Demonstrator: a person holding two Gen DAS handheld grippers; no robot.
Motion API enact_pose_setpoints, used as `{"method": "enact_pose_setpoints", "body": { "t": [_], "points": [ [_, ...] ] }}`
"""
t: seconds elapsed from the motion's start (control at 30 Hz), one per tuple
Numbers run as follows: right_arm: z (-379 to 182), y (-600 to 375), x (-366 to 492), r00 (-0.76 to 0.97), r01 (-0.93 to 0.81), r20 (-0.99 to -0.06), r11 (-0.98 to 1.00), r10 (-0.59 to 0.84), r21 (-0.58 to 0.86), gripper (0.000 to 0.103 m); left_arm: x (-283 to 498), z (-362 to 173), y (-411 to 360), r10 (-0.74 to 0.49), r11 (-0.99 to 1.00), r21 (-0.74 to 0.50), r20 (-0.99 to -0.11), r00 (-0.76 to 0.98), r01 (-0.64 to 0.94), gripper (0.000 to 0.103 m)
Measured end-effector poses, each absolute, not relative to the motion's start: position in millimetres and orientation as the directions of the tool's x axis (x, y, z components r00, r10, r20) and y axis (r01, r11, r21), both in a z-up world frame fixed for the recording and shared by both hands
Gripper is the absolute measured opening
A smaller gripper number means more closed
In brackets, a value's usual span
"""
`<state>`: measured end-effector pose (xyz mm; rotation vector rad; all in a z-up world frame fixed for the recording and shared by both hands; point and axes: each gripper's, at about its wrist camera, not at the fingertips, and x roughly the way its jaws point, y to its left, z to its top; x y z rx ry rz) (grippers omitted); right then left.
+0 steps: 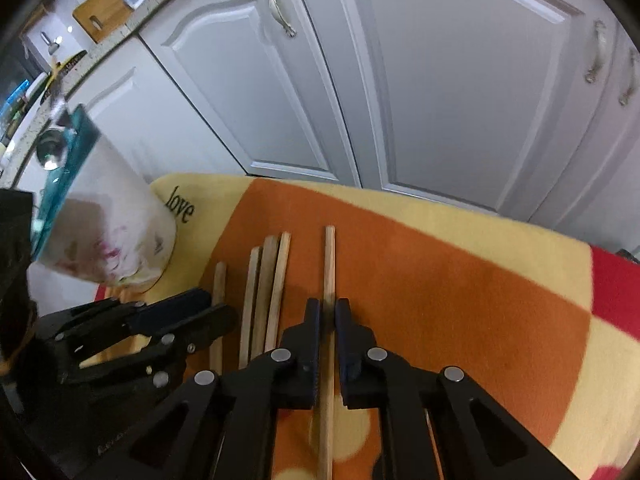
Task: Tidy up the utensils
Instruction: 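Grasp one wooden chopstick with the right gripper while the left grasps another, then lift the chopsticks with both grippers and carry them over the floral cup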
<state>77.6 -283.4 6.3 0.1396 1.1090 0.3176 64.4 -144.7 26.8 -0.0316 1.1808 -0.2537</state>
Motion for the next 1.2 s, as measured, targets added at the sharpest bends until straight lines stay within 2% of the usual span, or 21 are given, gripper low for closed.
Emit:
{"method": "enact_pose_setpoints", "body": {
  "t": [0.13, 0.17, 0.27, 0.63, 0.9, 1.2],
  "points": [
    [4.1, -286.1, 83.7, 0.408, -0.175, -0.850, 0.942, 0.335, 0.287, 0.006, 68.2, 25.3, -149.7, -0.211, 0.970, -0.146, -0.902, 0.378, 0.192, 0.021],
    [5.8, -287.4, 80.8, 0.407, -0.178, -0.848, 0.940, 0.339, 0.290, 0.006, 68.8, 24.8, -149.7, -0.230, 0.966, -0.161, -0.895, 0.382, 0.204, 0.011],
    [21.5, -285.7, 69.3, 0.435, -0.194, -0.825, 0.932, 0.360, 0.305, 0.006, 68.2, 26.4, -143.8, -0.304, 0.947, -0.242, -0.883, 0.356, 0.210, 0.007],
    [100.9, -303.1, -2.5, 0.574, -0.250, -0.688, 0.895, 0.444, 0.369, 0.005, 16.7, 111.4, -123.0, -0.452, 0.887, -0.324, -0.761, 0.466, 0.331, 0.005],
    [151.1, -294.2, -60.3, 0.655, -0.299, -0.623, 0.904, 0.428, 0.307, 0.005, -26.6, 159.0, -100.6, -0.488, 0.865, -0.307, -0.696, 0.526, 0.396, 0.004],
    [188.6, -277.3, -78.6, 0.694, -0.344, -0.578, 0.903, 0.429, 0.257, 0.005, -57.4, 201.8, -66.9, -0.509, 0.857, -0.313, -0.633, 0.583, 0.409, 0.004]
  ]
}}
